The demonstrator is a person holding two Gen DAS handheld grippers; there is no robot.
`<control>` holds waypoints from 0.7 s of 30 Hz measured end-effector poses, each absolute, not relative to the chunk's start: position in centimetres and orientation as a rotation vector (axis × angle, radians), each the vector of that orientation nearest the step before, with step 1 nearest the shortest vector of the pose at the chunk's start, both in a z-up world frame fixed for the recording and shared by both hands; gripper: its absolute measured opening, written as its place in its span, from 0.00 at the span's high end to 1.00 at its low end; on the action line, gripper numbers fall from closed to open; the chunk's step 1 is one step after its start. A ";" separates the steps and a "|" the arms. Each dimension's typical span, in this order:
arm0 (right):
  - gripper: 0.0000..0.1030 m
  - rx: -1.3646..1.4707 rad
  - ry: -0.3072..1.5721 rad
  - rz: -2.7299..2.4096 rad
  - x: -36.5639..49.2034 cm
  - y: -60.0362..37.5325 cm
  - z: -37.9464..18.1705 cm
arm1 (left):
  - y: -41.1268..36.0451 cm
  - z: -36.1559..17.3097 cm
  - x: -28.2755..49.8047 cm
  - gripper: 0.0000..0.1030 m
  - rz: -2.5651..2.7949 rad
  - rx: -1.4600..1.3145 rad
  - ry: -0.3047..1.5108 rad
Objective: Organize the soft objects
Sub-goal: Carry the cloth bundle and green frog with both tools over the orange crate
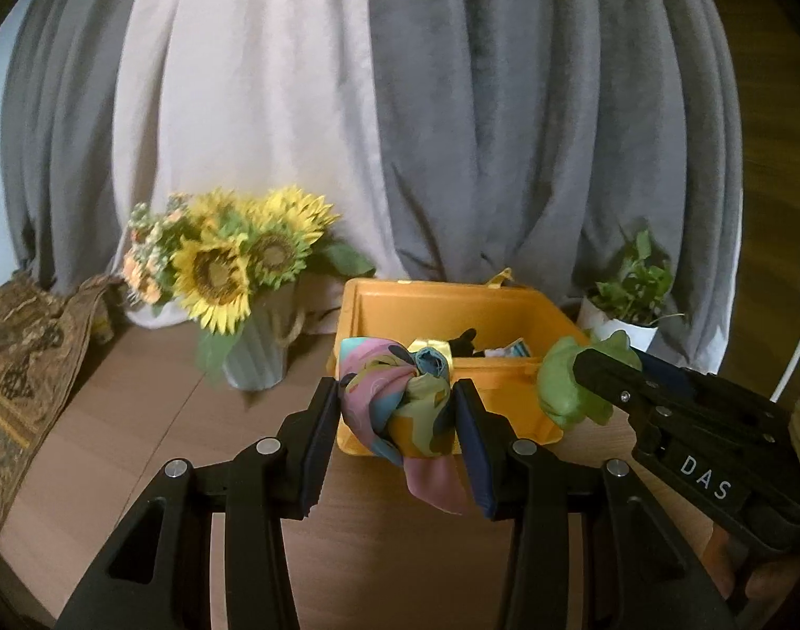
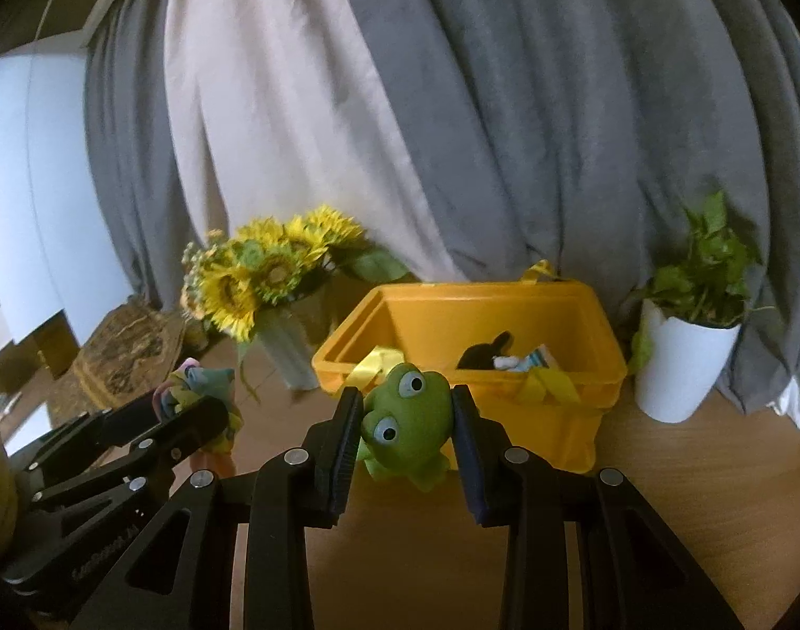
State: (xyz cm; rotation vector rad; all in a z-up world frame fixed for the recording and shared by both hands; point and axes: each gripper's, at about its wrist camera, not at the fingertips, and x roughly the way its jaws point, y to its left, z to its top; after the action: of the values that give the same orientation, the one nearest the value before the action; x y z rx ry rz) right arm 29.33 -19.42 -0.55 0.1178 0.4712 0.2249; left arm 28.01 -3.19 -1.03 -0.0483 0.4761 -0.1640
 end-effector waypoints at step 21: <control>0.66 0.137 0.367 0.095 31.1 -21.1 2.1 | -5.0 1.9 32.2 0.58 -0.256 -0.014 0.374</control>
State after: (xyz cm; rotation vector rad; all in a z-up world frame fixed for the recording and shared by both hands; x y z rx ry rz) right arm 31.06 -21.07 2.12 0.1367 0.3671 0.0948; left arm 32.17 -5.05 1.95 -0.0140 0.3740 -0.2565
